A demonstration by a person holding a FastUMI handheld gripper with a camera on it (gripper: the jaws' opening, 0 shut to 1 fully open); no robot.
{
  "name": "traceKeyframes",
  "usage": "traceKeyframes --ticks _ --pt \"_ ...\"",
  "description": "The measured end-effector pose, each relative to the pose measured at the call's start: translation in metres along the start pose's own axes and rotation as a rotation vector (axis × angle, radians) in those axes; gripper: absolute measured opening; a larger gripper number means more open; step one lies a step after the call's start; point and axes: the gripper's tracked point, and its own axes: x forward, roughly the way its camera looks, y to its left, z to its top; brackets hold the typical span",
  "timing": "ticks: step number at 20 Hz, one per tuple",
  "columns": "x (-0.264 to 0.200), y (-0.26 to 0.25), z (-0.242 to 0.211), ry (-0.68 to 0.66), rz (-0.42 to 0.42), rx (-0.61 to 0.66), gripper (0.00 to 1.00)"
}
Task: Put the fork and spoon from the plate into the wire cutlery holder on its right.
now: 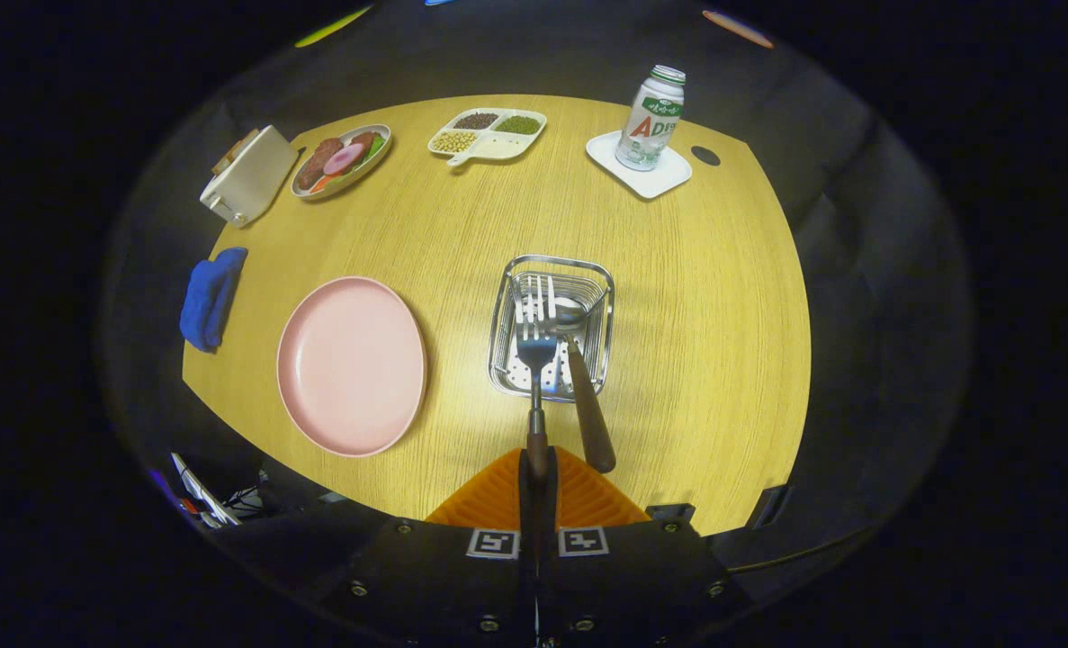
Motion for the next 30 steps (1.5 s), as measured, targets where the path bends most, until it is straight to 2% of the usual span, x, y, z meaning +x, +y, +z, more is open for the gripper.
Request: traceKeyframes --ticks 11,19,30 --pt "0.008 0.005 0.005 0.177 0.071 0.095 0.02" --pt "0.009 0.01 0.017 0.286 0.113 0.215 0.03" --pt "0.014 0.013 0.024 0.304 0.113 0.232 0.06"
